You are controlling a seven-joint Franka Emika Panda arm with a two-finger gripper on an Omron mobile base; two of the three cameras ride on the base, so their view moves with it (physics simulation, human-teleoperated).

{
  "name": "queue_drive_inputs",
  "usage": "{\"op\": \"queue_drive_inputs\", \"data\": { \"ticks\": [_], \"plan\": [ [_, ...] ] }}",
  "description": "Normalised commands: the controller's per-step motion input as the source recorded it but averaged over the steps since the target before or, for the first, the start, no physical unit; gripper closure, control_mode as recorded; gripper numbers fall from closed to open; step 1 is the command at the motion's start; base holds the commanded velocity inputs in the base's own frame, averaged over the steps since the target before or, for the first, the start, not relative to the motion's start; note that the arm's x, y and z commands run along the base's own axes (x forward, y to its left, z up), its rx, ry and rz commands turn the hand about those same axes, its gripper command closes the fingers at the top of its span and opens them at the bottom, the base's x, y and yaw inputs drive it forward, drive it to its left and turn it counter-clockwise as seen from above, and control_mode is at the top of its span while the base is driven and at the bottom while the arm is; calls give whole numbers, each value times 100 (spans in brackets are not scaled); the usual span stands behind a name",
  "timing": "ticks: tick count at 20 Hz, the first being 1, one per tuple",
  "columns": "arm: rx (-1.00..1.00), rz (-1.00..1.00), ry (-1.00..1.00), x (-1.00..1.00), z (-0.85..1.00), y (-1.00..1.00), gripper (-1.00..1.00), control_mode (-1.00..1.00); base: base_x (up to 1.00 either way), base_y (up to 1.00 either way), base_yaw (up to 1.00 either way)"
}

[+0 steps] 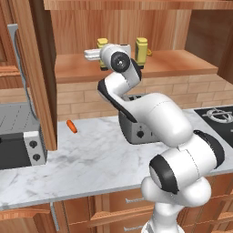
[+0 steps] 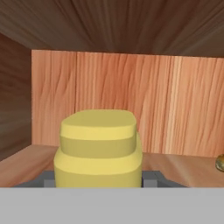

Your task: Pick the mustard and mustard from the counter and place them in the cabinet.

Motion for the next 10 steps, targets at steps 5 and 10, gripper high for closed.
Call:
{"op": "queue_drive_inputs", "data": {
  "ticks": [5, 10],
  "plan": [
    [0, 0, 0, 0, -1, 0, 100, -100, 0, 0, 0],
    [0, 0, 0, 2, -12, 0, 100, -100, 0, 0, 0]
  ]
}}
